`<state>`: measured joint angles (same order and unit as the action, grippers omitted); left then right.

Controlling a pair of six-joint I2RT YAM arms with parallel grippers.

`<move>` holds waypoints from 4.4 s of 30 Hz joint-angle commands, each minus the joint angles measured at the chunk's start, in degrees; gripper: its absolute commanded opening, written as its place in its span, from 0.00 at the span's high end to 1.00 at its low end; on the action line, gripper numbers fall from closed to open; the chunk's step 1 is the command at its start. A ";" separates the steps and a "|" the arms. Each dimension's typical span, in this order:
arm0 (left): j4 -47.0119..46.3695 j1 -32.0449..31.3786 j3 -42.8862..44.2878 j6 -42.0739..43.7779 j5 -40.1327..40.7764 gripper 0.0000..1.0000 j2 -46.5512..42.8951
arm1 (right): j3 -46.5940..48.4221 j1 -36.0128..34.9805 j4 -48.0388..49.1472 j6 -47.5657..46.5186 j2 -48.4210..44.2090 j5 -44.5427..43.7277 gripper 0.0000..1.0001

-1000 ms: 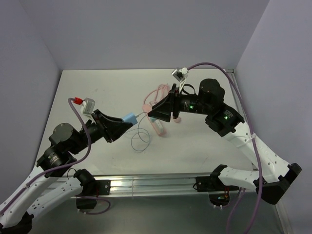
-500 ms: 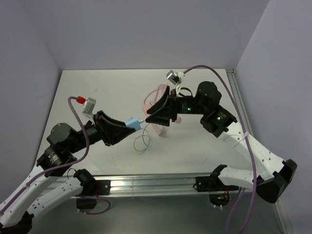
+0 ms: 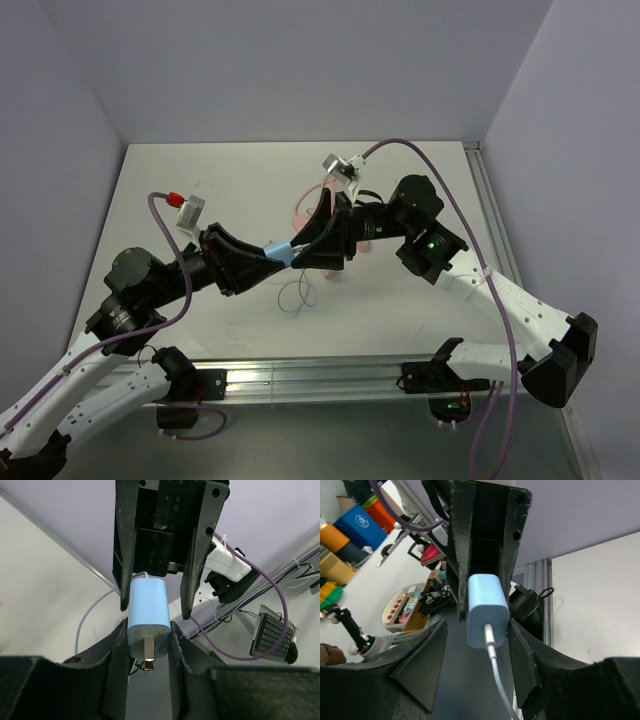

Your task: Insert the plug

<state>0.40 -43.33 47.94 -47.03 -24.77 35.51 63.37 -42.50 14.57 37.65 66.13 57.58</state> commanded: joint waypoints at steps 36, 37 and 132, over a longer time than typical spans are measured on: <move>24.21 0.09 3.91 1.06 44.99 0.01 -12.74 | 26.09 0.75 -41.87 -12.50 17.62 -29.62 1.00; 23.68 0.09 3.74 1.15 44.55 0.00 -12.74 | 28.36 0.75 -43.29 -14.77 18.76 -33.03 1.00; 16.47 0.09 -6.28 3.34 37.69 0.01 -12.22 | 39.20 2.95 -64.05 -21.83 69.04 -66.63 1.00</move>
<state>18.28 -43.27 42.33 -44.60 13.39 23.38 108.31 -40.95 -47.57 14.92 125.82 -7.79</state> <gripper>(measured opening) 0.995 0.396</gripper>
